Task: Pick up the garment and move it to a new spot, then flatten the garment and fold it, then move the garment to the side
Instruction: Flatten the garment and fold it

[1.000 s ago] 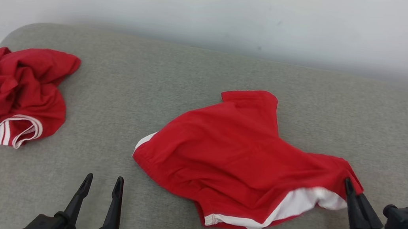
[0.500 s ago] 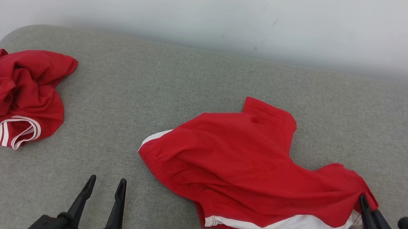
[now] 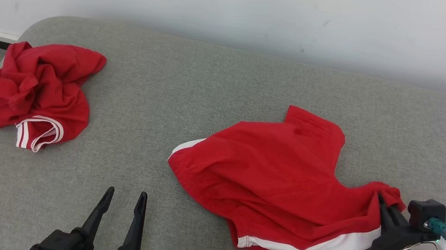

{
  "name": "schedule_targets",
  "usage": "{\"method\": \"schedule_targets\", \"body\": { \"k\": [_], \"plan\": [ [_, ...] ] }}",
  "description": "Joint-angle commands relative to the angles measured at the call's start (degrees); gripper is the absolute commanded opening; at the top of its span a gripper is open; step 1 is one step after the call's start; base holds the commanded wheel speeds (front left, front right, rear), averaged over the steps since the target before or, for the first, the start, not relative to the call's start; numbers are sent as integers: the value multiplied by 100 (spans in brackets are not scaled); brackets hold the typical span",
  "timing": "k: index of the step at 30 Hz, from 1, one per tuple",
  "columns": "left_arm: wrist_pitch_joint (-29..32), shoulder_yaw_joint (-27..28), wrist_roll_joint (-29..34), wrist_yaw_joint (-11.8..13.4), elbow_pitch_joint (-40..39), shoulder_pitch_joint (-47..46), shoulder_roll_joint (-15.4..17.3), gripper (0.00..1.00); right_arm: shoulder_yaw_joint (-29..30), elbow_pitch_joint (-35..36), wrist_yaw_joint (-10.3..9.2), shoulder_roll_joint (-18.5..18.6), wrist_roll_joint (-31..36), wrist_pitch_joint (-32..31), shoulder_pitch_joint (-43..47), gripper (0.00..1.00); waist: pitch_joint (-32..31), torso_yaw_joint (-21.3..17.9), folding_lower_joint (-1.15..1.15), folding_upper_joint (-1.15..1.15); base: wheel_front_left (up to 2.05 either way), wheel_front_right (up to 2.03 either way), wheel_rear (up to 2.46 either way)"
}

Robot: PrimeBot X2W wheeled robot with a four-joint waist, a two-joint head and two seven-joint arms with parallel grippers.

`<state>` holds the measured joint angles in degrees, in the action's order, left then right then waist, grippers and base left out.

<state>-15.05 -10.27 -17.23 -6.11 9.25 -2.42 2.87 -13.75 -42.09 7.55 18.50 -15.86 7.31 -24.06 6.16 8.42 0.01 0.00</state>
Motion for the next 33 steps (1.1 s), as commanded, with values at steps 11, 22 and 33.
{"method": "schedule_targets", "body": {
  "k": [11,22,33],
  "plan": [
    [-19,107,39,39,-18,173,4,100,-258,-763,-13,-76,-349,731,-46,100,-192,-298,-1,0,0,0,0],
    [-19,304,124,32,-91,257,4,100,693,1210,-13,-129,-202,782,1194,100,-268,-831,-1,0,0,0,0],
    [-19,639,422,-30,-132,333,4,100,1528,3034,-13,-825,329,783,2322,100,-399,-906,-1,0,0,0,0]
  ]
}}
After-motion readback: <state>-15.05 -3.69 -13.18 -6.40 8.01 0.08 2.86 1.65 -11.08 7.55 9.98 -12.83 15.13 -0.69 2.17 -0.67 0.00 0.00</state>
